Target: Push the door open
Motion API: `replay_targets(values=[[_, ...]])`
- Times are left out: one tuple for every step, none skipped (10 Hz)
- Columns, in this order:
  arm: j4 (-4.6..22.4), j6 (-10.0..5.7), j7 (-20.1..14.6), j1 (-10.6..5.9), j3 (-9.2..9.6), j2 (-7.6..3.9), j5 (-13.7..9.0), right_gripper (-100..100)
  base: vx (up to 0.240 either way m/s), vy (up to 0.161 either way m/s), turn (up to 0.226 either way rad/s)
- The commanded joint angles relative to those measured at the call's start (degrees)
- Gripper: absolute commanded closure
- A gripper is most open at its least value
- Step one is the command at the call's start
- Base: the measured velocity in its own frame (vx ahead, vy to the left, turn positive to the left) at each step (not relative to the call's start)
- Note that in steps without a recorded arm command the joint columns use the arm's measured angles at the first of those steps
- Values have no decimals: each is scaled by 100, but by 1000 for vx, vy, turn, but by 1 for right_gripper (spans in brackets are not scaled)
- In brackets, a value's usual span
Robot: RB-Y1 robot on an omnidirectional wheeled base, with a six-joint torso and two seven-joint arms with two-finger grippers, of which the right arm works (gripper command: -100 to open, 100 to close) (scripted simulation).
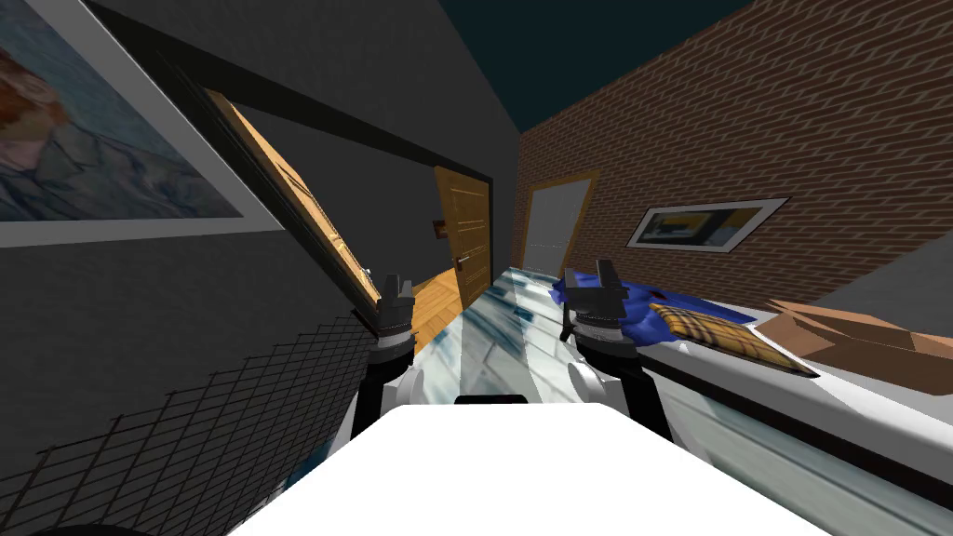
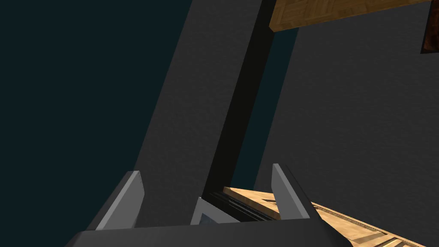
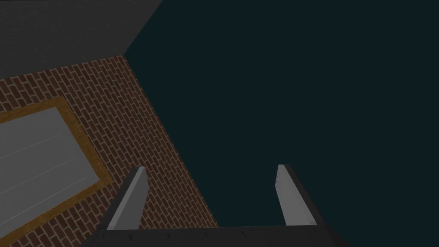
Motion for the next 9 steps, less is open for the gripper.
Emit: replay_targets(values=[[183,24,-30,-121,139,-61,-7,-100,143,-12,-27],[264,34,-43,-175,200,-84,-10,-100,235,-22,-21],[387,50,-63,-257,293,-120,-15,-100,278,6,-16],[504,65,-82,-334,382,-148,-19,-100,211,10,-25],[562,73,-91,-373,426,-162,-22,-100,150,-7,-15],[679,88,-110,-451,515,-189,-26,-100,159,7,-16],[807,105,-131,-535,612,-217,-31,-100,169,40,-21],[880,114,-143,-584,667,-232,-34,-100,132,19,-21],[1027,133,-167,-681,779,-260,-39,-100,143,6,-21]])
